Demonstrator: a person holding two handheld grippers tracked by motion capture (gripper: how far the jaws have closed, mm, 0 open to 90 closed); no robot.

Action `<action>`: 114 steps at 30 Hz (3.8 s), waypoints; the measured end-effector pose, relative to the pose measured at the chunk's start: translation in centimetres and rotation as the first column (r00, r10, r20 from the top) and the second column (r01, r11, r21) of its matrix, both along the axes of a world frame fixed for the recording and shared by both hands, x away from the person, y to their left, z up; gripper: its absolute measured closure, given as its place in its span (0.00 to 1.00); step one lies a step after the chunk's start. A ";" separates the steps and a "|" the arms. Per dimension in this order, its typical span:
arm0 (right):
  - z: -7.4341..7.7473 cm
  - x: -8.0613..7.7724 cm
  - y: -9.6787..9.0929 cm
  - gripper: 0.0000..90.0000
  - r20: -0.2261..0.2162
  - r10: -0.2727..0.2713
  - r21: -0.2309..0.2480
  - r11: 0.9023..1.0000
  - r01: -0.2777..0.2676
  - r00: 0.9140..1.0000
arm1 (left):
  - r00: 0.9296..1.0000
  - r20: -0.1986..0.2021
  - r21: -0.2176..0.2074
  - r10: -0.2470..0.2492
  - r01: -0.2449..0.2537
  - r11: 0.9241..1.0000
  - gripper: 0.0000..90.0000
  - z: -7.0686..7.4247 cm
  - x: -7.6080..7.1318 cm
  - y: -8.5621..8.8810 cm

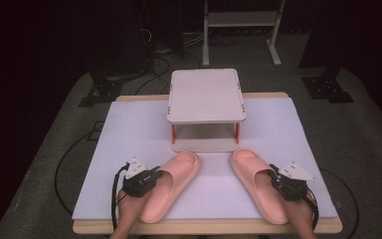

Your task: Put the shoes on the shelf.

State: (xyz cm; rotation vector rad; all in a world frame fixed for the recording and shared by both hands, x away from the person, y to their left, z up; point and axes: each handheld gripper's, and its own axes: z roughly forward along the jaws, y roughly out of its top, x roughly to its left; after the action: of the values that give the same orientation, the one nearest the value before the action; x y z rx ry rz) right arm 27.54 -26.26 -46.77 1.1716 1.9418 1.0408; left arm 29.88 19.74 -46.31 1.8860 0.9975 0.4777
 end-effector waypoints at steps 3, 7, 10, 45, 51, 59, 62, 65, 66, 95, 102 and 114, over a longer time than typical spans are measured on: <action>0.0 0.0 0.0 0.90 -0.003 -0.001 0.000 1.000 0.001 1.000 | 1.000 0.008 -0.004 -0.002 0.002 1.000 0.89 0.1 0.0 0.0; 0.1 0.0 -0.2 0.91 -0.007 -0.003 0.008 1.000 0.003 1.000 | 1.000 0.001 -0.012 0.003 -0.003 1.000 0.90 0.1 -0.1 -0.1; 0.1 0.0 -0.2 0.91 -0.014 0.001 0.016 1.000 -0.001 1.000 | 1.000 0.004 -0.021 0.008 -0.007 1.000 0.90 0.2 -0.1 -0.1; 2.0 -0.9 0.8 0.92 0.023 0.017 0.075 0.997 -0.019 1.000 | 1.000 0.028 -0.057 0.004 -0.003 0.998 0.90 1.3 -0.7 0.1; 2.4 -1.0 0.9 0.92 0.030 0.016 0.075 0.997 -0.018 0.999 | 0.999 0.034 -0.057 0.010 -0.008 0.998 0.90 1.8 -0.9 0.2; 3.3 -1.2 1.1 0.92 0.054 0.014 0.078 0.997 -0.018 0.998 | 0.998 0.060 -0.063 0.024 -0.020 0.998 0.90 2.8 -1.2 0.5; 3.6 -1.3 1.1 0.92 0.070 0.010 0.084 0.996 -0.016 0.997 | 0.997 0.073 -0.068 0.025 -0.021 0.998 0.90 3.3 -1.3 0.5; 3.9 -1.4 1.2 0.92 0.080 0.006 0.089 0.996 -0.013 0.997 | 0.996 0.083 -0.068 0.027 -0.021 0.997 0.90 3.8 -1.3 0.6; 4.0 -1.4 1.2 0.92 0.087 0.003 0.089 0.996 -0.011 0.996 | 0.996 0.086 -0.073 0.031 -0.025 0.997 0.90 3.9 -1.4 0.6; 8.1 -2.0 1.5 0.92 0.233 -0.068 0.169 0.985 0.028 0.970 | 0.988 0.150 -0.107 0.040 -0.024 0.994 0.90 7.9 -1.5 1.3; 8.8 -1.6 2.0 0.92 0.241 -0.070 0.177 0.984 0.027 0.968 | 0.988 0.152 -0.089 0.033 -0.020 0.996 0.90 8.7 -1.1 1.4; 10.0 -0.5 2.5 0.92 0.255 -0.070 0.185 0.982 0.022 0.964 | 0.984 0.173 -0.105 0.036 -0.018 0.994 0.90 10.5 0.1 1.3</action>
State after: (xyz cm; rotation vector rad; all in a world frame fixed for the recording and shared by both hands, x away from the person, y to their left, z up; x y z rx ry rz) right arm 27.04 -23.76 -36.75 1.1074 1.6359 1.2986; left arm 29.97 21.02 -35.81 1.7098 0.9147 0.5859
